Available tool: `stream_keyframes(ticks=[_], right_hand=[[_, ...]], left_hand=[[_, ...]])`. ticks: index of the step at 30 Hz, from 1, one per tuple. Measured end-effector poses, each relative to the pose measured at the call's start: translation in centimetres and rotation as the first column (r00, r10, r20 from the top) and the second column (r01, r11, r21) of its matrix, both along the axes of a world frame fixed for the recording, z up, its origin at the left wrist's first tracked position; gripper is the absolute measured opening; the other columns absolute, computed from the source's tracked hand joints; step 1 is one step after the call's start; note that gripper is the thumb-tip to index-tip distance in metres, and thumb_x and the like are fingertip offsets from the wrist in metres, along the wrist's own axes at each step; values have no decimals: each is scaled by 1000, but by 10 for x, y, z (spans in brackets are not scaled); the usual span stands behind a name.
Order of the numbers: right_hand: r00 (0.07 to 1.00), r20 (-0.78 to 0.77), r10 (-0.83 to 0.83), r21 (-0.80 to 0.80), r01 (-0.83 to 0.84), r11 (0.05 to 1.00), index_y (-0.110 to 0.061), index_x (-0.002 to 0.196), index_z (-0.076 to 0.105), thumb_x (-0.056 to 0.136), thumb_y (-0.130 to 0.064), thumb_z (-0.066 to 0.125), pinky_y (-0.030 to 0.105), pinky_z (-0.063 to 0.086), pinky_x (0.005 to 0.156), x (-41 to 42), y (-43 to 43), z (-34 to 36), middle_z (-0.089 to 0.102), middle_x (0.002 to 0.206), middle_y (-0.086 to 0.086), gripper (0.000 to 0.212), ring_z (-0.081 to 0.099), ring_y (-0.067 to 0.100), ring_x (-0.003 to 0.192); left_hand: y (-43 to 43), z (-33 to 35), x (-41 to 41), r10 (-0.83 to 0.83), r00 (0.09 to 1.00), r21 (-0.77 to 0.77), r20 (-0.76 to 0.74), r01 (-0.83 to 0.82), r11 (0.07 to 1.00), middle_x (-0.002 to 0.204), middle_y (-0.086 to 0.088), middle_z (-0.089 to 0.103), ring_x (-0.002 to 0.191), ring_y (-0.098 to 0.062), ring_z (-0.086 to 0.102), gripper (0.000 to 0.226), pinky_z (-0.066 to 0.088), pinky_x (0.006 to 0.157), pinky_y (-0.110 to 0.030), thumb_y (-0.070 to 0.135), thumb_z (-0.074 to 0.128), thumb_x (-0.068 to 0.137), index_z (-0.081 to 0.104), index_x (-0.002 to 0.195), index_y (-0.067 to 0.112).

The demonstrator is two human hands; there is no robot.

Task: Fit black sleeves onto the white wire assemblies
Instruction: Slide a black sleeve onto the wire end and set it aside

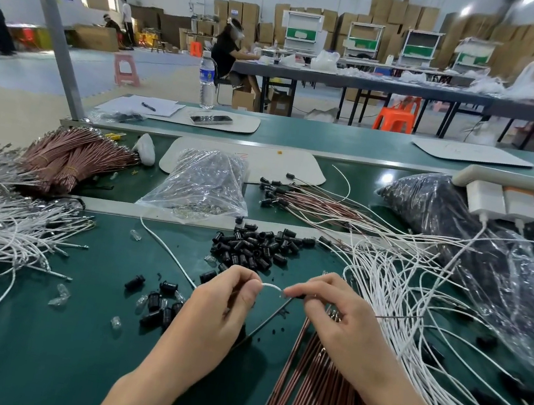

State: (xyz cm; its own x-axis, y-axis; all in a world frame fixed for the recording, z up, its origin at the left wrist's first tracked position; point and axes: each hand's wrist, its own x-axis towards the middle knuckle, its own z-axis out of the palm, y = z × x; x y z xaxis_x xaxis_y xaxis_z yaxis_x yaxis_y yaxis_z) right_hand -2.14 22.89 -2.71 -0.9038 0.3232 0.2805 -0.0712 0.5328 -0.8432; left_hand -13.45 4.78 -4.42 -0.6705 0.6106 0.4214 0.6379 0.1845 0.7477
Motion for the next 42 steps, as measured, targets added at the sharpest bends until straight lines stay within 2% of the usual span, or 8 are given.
stream_keyframes(ticks=[4, 9, 12, 17, 23, 28, 38, 42], right_hand=[[999, 27, -41, 51, 40, 998, -49, 99, 71, 94, -44, 63, 15, 45, 80, -3, -1, -2, 61, 96, -18, 11, 58, 10, 87], [1000, 2, -25, 78, 25, 997, -50, 102, 70, 83, -63, 60, 26, 51, 82, -2, -2, -2, 63, 98, -16, 26, 60, 12, 88], [1000, -22, -22, 87, 24, 996, -49, 101, 70, 83, -62, 61, 25, 50, 80, -2, -2, -2, 64, 97, -15, 24, 60, 13, 87], [999, -27, -28, 82, 30, 996, -45, 97, 69, 86, -60, 60, 22, 47, 77, -3, -3, -3, 65, 94, -14, 20, 59, 13, 85], [1000, 21, -19, 96, 17, 995, -43, 95, 67, 91, -51, 62, 25, 48, 77, -1, -2, -4, 67, 96, -15, 10, 61, 12, 87], [999, 37, -7, 95, 4, 995, -41, 95, 67, 93, -46, 64, 25, 48, 78, -1, -1, -4, 67, 96, -17, 6, 62, 12, 86], [1000, -20, -10, 162, 13, 987, -40, 94, 68, 93, -46, 64, 27, 48, 77, -2, -1, -6, 67, 96, -15, 7, 63, 12, 87], [999, -38, -17, 189, 24, 982, -45, 99, 66, 91, -51, 61, 23, 48, 74, -3, 0, -9, 66, 97, -18, 11, 63, 11, 86]], left_hand=[[0, 1, 2, -6, 1000, 3, -1, 6, 1000, 72, 1, 58, 56, -18, 51, 23, 49, 57, -43, 61, 38, 101, 54, 98, 44], [1, 2, 4, -20, 1000, -11, -1, 20, 1000, 73, 0, 58, 57, -19, 51, 16, 47, 56, -42, 53, 42, 103, 54, 98, 44], [0, 3, 5, -27, 1000, -11, 6, 27, 1000, 74, -1, 59, 59, -21, 52, 15, 48, 58, -44, 51, 42, 103, 54, 97, 44], [-1, 5, 5, -28, 1000, 0, 9, 28, 1000, 77, 5, 60, 62, -16, 54, 14, 46, 55, -31, 51, 44, 102, 54, 96, 44], [-2, 9, 4, -22, 999, -28, -34, 21, 999, 91, 19, 60, 83, -10, 61, 12, 49, 69, -21, 52, 46, 96, 54, 96, 44], [-5, 9, 1, -26, 991, -106, -128, 13, 994, 98, 18, 57, 90, -11, 61, 4, 53, 78, -39, 35, 54, 98, 57, 95, 36], [-3, 6, 5, 13, 976, -163, -215, -49, 985, 101, 23, 53, 90, -6, 58, 16, 49, 79, -29, 55, 44, 97, 53, 101, 43], [-2, 5, 6, -16, 971, -164, -238, -24, 986, 98, 21, 49, 84, -10, 55, 19, 50, 73, -35, 55, 40, 100, 54, 102, 43]])
